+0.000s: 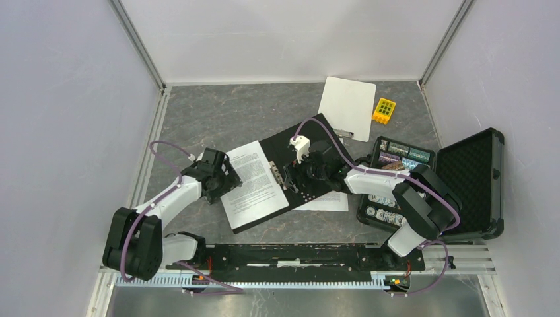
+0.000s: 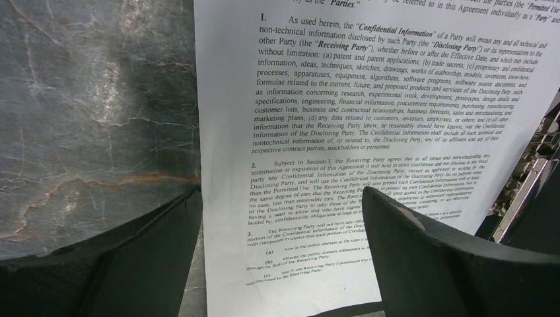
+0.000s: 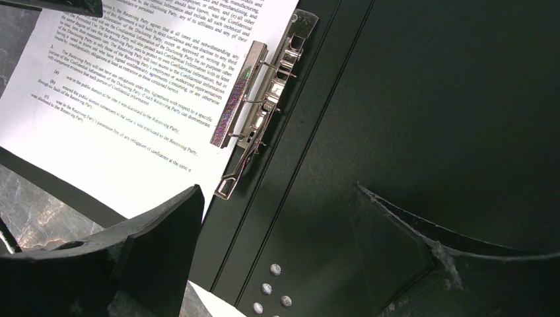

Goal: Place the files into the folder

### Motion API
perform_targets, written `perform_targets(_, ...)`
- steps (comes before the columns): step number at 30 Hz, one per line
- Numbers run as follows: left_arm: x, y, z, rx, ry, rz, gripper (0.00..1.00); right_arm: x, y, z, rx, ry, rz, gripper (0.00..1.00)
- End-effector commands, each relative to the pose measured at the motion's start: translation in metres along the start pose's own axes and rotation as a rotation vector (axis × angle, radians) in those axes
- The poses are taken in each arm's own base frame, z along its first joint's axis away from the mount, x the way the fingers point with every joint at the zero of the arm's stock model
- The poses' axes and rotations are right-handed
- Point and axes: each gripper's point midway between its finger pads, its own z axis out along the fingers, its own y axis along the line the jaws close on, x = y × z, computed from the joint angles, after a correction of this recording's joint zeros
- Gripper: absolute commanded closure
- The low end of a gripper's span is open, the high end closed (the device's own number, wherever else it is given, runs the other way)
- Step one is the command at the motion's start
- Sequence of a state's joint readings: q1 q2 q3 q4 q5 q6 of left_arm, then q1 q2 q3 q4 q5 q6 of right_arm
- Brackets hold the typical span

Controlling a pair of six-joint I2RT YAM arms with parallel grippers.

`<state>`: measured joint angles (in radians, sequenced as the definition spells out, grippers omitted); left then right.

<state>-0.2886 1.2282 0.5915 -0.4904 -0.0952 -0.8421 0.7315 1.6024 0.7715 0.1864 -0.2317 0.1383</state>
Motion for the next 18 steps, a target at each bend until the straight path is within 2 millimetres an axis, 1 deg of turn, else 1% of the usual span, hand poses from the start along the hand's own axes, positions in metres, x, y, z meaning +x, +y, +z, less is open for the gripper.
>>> perform_targets(1, -0.001, -0.014, 0.0, 0.051, -0.017, -0.038, 0.05, -0.014, 0.005, -0.003, -0.012, -0.048, -0.018, 0.13)
perform_targets(8, 0.0, -0.021, -0.003, 0.06, -0.018, -0.016, 0.06, -0.015, 0.006, -0.004, -0.015, -0.05, -0.018, 0.13)
perform_targets(10, -0.003, -0.02, -0.006, 0.046, -0.031, -0.004, 0.06, -0.016, 0.006, -0.005, -0.017, -0.051, -0.018, 0.13)
perform_targets(12, -0.009, -0.016, -0.01, 0.014, -0.053, 0.016, 0.04, -0.017, 0.008, -0.006, -0.027, -0.056, -0.032, 0.14)
perform_targets(15, -0.034, -0.011, -0.022, -0.061, -0.128, 0.07, 0.01, -0.017, 0.012, -0.01, -0.053, -0.077, -0.093, 0.12)
perform_targets(17, -0.056, -0.022, -0.031, -0.062, -0.161, 0.136, 0.01, -0.019, 0.014, -0.016, -0.054, -0.097, -0.14, 0.1)
perform_targets(18, -0.067, -0.031, -0.037, -0.05, -0.174, 0.162, 0.02, -0.021, 0.015, -0.019, -0.053, -0.113, -0.165, 0.1)
